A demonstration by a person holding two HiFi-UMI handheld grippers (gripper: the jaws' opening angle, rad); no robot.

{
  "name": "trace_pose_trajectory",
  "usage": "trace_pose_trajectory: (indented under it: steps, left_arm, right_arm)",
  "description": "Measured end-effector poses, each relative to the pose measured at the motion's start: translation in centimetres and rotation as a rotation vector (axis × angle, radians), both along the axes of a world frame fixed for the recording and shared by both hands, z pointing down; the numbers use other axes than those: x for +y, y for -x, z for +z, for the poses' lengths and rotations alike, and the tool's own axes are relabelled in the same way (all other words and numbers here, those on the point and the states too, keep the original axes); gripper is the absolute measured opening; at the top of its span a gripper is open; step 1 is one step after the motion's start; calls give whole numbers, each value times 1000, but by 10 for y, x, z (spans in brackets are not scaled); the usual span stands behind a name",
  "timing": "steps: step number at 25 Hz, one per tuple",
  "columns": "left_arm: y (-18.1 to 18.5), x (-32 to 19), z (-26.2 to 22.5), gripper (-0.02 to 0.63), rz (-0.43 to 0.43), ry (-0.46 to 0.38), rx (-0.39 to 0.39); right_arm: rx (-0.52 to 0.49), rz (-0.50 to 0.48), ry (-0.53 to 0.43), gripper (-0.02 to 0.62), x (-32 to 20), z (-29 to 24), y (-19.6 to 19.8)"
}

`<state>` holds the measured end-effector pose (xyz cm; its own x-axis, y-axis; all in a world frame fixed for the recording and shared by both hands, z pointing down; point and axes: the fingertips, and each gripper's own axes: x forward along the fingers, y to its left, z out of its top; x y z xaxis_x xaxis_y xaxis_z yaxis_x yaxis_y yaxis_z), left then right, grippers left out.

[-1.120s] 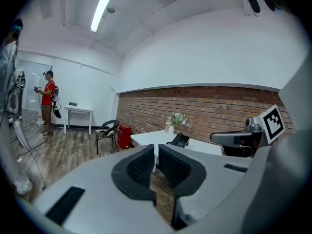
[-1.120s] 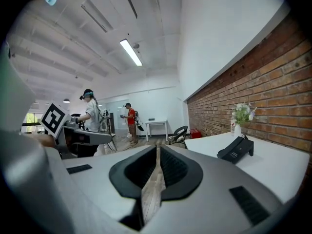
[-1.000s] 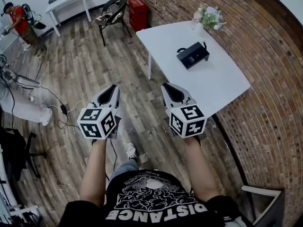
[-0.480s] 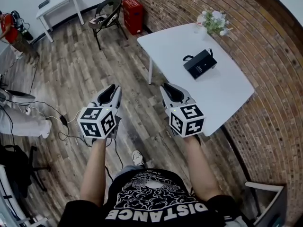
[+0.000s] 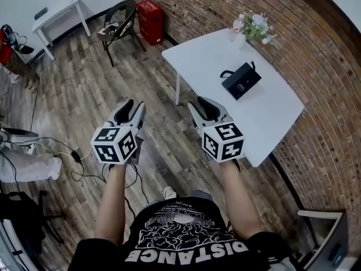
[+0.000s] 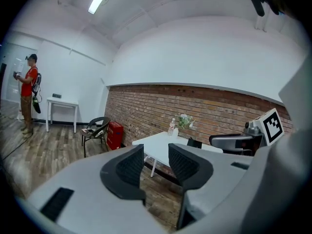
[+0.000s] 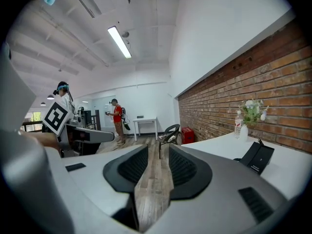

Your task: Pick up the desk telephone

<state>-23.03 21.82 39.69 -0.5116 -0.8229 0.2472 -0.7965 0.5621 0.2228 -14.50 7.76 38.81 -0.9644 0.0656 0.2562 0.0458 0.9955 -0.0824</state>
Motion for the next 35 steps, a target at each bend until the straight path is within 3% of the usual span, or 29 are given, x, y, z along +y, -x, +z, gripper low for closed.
trace_pose_trajectory:
  steps: [9,16,26,35]
  left_arm:
    - [29,-37,8,175,72,-10,22]
    - [49,-89,17,183,139,-3,29]
    - [79,-213,20,183,277,14,29]
    - [76,-331,27,183,442,46,52]
  right_arm:
    - [6,70,9,195,-29,7,17]
    - [7,142,25,209,-76,19,28]
    - [20,264,48,218,-182,31,49]
    - [41,391,77,230,-277,38,43]
